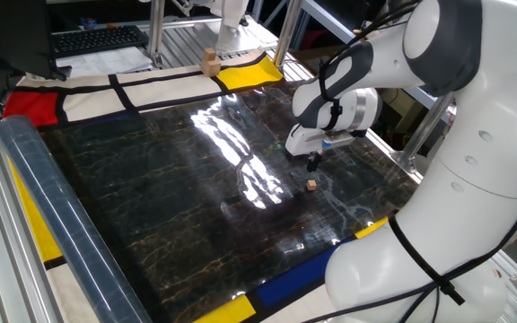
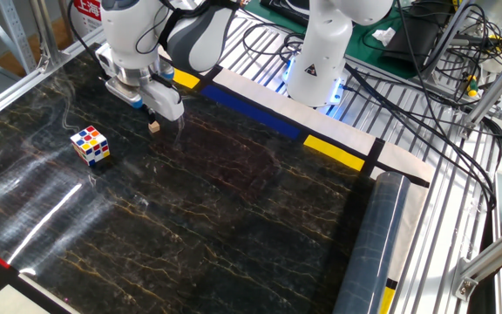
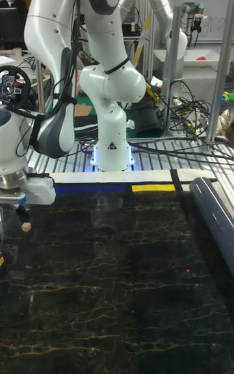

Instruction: Hold a small block with the gripper and sweep it from left to right on the table

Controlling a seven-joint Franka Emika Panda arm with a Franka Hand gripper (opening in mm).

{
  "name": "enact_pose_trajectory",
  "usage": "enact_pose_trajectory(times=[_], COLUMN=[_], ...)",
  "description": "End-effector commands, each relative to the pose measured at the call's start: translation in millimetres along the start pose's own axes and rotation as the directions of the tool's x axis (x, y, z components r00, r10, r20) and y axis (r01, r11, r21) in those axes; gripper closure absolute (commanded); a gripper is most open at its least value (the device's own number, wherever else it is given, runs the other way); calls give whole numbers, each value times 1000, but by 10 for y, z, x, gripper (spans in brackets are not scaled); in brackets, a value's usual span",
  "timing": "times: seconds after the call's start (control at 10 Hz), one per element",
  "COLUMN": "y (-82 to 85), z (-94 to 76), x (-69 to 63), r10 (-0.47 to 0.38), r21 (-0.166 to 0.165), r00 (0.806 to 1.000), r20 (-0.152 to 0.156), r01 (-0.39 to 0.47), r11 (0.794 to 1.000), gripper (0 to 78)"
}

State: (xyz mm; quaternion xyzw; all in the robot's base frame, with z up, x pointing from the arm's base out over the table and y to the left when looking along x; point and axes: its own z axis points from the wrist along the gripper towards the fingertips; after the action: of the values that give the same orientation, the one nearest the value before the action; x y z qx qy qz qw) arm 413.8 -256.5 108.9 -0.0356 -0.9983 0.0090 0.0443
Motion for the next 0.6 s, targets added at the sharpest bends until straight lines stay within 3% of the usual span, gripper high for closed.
enact_pose_trajectory(times=[0.1, 0.4, 0.6], y=[-8, -35, -161], z=[-14, 9, 96], x=[-9, 0, 17], r10=[13, 62, 54], r21=[-4, -7, -11], r00=[1000, 998, 998], r20=[16, 23, 25], r01=[-13, -62, -54], r11=[1000, 998, 998], gripper=[776, 776, 776])
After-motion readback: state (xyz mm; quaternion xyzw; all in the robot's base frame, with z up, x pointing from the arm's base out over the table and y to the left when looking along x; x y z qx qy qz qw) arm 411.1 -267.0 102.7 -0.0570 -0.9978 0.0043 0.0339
